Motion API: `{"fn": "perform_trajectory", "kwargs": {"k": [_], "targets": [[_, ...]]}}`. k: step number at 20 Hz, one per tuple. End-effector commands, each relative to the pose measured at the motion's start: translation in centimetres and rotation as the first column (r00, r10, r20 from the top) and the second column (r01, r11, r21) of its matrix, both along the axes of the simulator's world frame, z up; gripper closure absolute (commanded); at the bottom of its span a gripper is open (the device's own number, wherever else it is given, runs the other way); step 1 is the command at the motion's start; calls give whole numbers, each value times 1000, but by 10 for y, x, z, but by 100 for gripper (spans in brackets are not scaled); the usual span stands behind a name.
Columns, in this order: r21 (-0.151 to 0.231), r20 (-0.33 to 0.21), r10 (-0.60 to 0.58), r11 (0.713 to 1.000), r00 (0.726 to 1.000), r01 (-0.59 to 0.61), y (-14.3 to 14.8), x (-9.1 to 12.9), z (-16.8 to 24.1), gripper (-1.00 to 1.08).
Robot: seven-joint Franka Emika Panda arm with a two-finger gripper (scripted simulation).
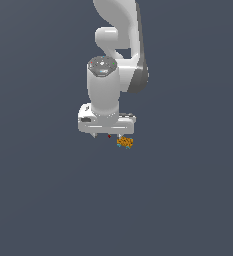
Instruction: Pick up the object and move it to a goal position.
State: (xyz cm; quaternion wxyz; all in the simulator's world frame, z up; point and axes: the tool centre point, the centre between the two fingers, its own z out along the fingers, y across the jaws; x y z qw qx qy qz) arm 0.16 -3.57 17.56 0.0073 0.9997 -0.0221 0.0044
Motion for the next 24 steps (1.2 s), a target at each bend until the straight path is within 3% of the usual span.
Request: {"fn": "perform_trajectory", "kwargs": {"k": [1,7,12,18,24], "targets": [[-2,-2,36,999,999,-36,1,-2,-4,-92],[-7,-8,161,987,987,-161,4,-9,-17,-92],[-10,-15,304,953,953,-304,9,-17,-32,-92],[-9,-23,478,878,878,-479,16,-29,-50,-92],[-4,-27,637,770,770,-637,24,-41,-67,-92]]}}
